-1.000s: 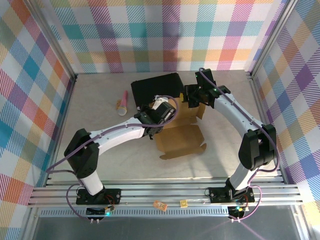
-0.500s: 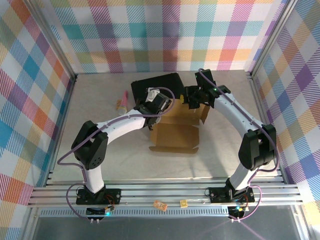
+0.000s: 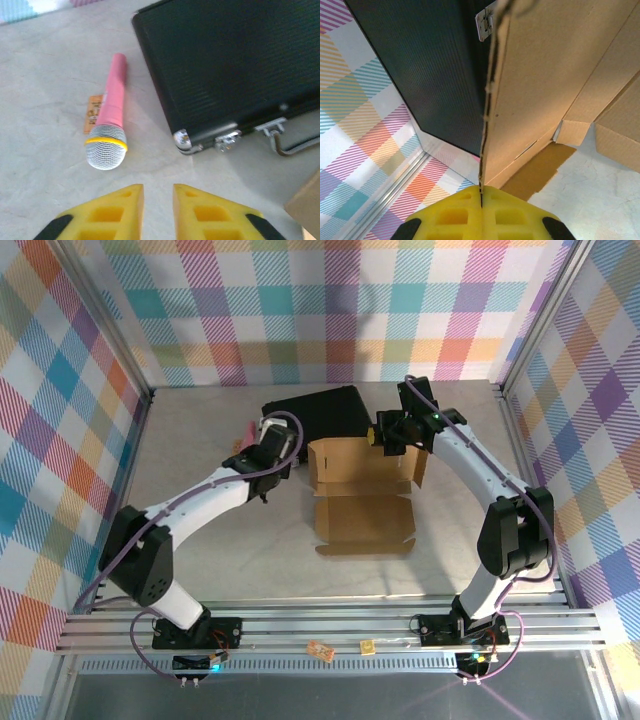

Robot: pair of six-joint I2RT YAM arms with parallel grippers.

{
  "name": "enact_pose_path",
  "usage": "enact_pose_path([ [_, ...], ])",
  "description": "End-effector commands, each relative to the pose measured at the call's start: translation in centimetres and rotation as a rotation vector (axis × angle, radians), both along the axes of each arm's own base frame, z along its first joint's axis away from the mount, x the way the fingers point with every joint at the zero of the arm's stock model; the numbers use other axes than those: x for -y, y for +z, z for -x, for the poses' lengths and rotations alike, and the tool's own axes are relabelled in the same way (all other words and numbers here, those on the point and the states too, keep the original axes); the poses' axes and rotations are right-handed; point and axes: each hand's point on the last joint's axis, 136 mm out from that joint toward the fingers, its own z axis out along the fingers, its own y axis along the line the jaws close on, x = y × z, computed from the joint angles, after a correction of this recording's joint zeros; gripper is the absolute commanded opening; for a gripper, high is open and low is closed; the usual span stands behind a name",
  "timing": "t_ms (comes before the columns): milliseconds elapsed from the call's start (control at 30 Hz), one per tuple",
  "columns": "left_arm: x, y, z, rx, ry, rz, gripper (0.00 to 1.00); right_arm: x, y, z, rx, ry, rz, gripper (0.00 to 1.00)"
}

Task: Fold the paper box

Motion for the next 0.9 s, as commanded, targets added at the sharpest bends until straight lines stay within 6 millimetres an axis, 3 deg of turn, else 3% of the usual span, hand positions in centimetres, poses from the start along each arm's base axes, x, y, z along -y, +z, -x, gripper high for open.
enact_pose_path([
  [0, 2.5, 4.2, 1.9, -0.020, -0.055, 0.337, 0.40, 0.4, -0.4, 0.8, -0.042, -0.035, -0.008, 0.00],
  [67, 4.4, 6.9, 2.8, -0.034, -0.098, 0.505, 0.46, 0.1, -0.5, 0.5, -0.018, -0.023, -0.024, 0.00],
  [167, 7.0, 9.1, 2.8, -0.042, -0.223, 0.564, 0.45, -0.4, -0.3, 0.4, -0.018, 0.019, -0.021, 0.00],
  [333, 7.2, 7.7, -1.4, -0.069, -0.320, 0.421, 0.23, -0.5, 0.1, 0.2, -0.005, 0.053, -0.001, 0.00],
  [433, 8.1, 6.5, -3.6, -0.124, -0.383, 0.390, 0.22, -0.6, 0.1, 0.2, -0.007, 0.068, 0.002, 0.00],
  [533, 9.6, 5.3, -4.6, -0.195, -0.406, 0.410, 0.31, -0.8, -0.2, 0.1, -0.014, 0.071, -0.004, 0.00],
  [633, 10.8, 5.1, -4.8, -0.254, -0.368, 0.521, 0.48, -0.8, 0.0, -0.2, -0.006, 0.068, -0.008, 0.00],
  [867, 9.7, 6.5, -3.5, -0.396, -0.079, 0.753, 0.52, -0.7, -0.2, -0.8, 0.006, 0.066, -0.010, 0.00],
])
